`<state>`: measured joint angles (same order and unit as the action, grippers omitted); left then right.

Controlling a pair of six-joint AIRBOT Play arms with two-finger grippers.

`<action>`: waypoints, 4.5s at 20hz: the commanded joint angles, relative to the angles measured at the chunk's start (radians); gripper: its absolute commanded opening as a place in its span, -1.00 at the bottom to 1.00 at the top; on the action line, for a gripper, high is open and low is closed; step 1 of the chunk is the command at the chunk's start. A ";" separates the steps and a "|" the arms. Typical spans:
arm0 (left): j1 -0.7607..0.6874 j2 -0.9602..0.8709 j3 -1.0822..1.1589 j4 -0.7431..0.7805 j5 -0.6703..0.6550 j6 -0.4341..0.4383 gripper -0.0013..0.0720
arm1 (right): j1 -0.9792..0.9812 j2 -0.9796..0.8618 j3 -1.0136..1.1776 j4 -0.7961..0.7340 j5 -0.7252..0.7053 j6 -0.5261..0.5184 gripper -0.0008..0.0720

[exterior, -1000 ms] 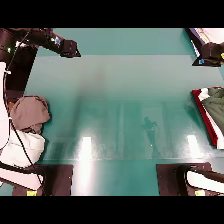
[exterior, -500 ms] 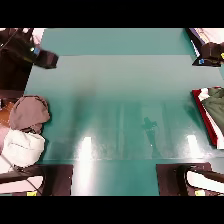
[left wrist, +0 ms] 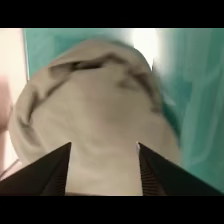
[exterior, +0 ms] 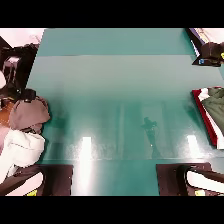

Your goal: Fold the shirts.

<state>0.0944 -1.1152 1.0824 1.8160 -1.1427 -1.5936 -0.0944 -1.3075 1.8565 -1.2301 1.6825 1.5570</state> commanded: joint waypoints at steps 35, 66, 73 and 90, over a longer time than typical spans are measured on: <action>-0.491 -0.201 0.599 -0.788 -0.188 0.467 -0.88 | -0.001 0.000 0.109 0.140 -0.086 0.006 -0.93; -0.354 -0.127 -0.454 -1.297 0.342 0.632 0.31 | 0.014 -0.002 0.002 0.140 -0.048 0.006 -0.93; -0.460 -0.140 -0.449 -1.300 0.447 0.621 -0.87 | 0.197 0.067 -0.277 0.139 -0.203 0.006 -0.93; -0.459 -0.138 -0.241 -1.135 0.191 0.595 -0.88 | 0.520 0.099 -1.036 0.321 -0.931 -0.015 0.48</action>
<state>-0.3649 -1.2530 0.8307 0.6666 -0.9276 -0.9855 0.4137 -1.1965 0.9005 -0.9920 0.9203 1.5604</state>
